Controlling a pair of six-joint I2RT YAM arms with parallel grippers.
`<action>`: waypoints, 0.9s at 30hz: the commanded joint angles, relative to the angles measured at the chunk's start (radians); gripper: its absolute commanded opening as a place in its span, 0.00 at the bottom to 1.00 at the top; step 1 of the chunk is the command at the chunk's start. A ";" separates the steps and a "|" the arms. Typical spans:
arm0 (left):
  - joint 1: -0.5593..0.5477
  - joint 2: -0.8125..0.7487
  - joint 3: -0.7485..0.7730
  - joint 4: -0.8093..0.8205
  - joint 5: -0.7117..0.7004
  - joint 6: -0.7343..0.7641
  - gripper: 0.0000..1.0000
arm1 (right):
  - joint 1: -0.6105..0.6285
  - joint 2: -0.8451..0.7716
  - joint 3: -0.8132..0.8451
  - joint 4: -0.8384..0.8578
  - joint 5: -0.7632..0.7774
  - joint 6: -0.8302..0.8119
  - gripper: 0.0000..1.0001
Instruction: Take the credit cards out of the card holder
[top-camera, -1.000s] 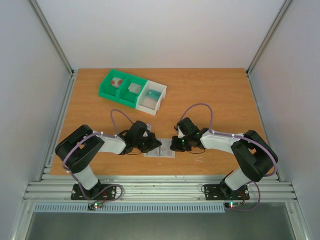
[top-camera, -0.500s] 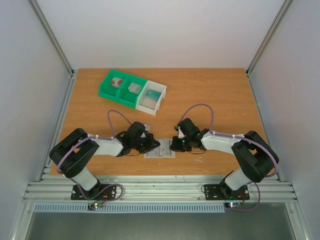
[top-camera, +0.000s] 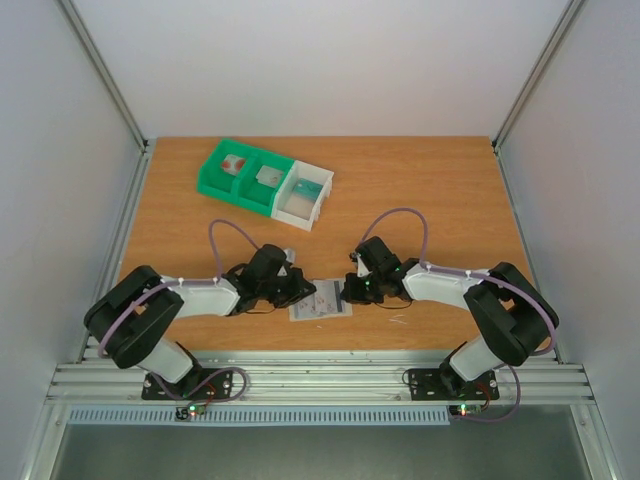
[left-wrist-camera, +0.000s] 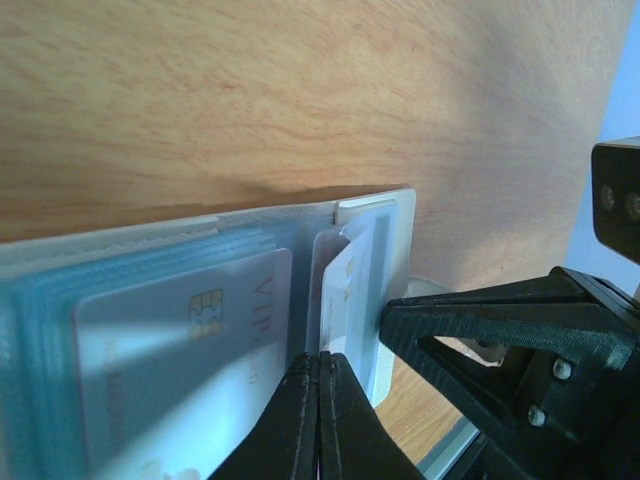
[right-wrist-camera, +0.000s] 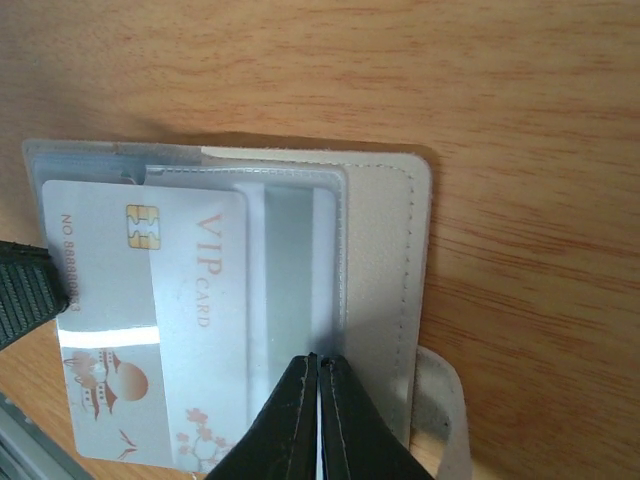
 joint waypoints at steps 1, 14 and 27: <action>0.006 -0.047 -0.035 -0.018 -0.022 0.023 0.00 | -0.005 -0.007 -0.043 -0.081 0.051 -0.009 0.06; 0.039 -0.195 -0.081 -0.078 -0.123 0.019 0.00 | -0.006 -0.033 0.003 -0.100 0.032 0.005 0.07; 0.040 -0.333 -0.140 -0.037 -0.136 -0.017 0.00 | -0.007 -0.223 -0.085 0.103 -0.235 0.205 0.24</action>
